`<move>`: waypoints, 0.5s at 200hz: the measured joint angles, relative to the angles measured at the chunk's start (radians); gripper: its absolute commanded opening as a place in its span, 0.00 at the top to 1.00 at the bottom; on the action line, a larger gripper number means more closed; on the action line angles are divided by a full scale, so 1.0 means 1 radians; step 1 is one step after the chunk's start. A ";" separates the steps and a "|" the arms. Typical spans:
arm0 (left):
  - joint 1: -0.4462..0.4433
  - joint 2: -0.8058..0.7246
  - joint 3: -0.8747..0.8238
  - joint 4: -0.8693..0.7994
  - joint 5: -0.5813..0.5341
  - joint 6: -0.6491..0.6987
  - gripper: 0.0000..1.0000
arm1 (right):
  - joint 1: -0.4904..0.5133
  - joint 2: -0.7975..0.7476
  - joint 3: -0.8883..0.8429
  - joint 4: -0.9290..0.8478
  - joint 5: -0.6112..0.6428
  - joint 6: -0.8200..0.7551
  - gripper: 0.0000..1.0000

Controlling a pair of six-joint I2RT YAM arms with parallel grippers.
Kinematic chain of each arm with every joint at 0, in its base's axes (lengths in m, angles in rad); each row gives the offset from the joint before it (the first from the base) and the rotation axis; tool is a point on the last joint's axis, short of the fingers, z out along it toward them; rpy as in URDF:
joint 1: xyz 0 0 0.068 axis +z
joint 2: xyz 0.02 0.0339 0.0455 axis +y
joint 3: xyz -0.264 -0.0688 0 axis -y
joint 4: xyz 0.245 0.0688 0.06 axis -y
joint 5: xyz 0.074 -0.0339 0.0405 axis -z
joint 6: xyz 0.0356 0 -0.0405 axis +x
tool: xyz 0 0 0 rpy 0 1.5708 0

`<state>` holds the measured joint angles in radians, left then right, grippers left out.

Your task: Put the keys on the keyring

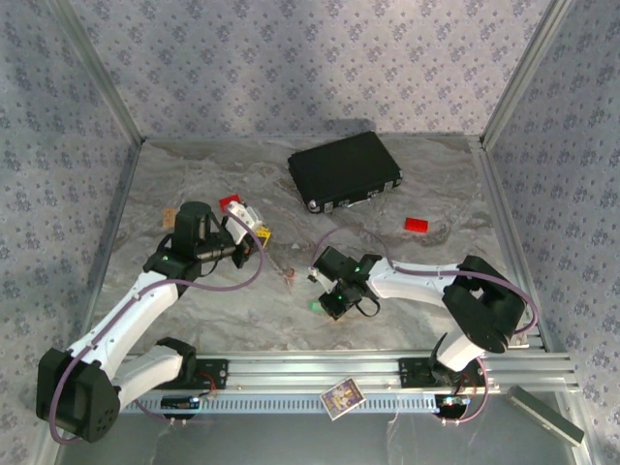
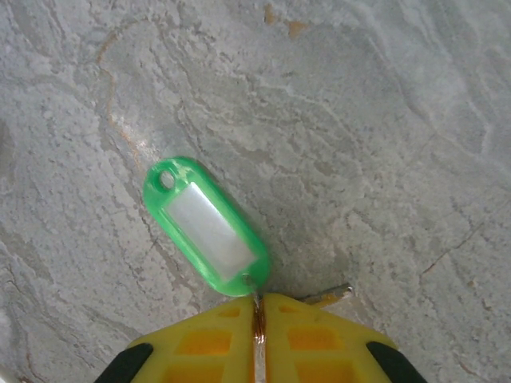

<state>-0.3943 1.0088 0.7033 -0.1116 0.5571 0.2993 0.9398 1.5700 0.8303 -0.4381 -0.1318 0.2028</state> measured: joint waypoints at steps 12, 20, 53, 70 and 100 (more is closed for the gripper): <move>0.000 0.000 0.000 0.000 0.000 0.000 1.00 | 0.000 0.000 0.000 0.000 0.000 0.000 0.93; 0.000 0.000 0.000 0.000 0.000 0.000 1.00 | 0.000 0.000 0.001 0.000 0.000 0.000 0.94; 0.000 0.000 0.000 0.000 0.000 0.005 1.00 | 0.000 0.000 0.006 -0.003 0.001 0.000 0.99; 0.000 0.000 0.000 0.000 0.000 0.007 1.00 | 0.000 -0.001 0.010 -0.008 0.003 0.000 1.00; 0.000 0.000 0.000 -0.001 0.000 0.010 1.00 | 0.000 -0.037 0.018 -0.028 0.022 -0.002 1.00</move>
<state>-0.3939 1.0088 0.7033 -0.1127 0.5571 0.3092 0.9401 1.5330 0.8478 -0.4664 -0.1101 0.2008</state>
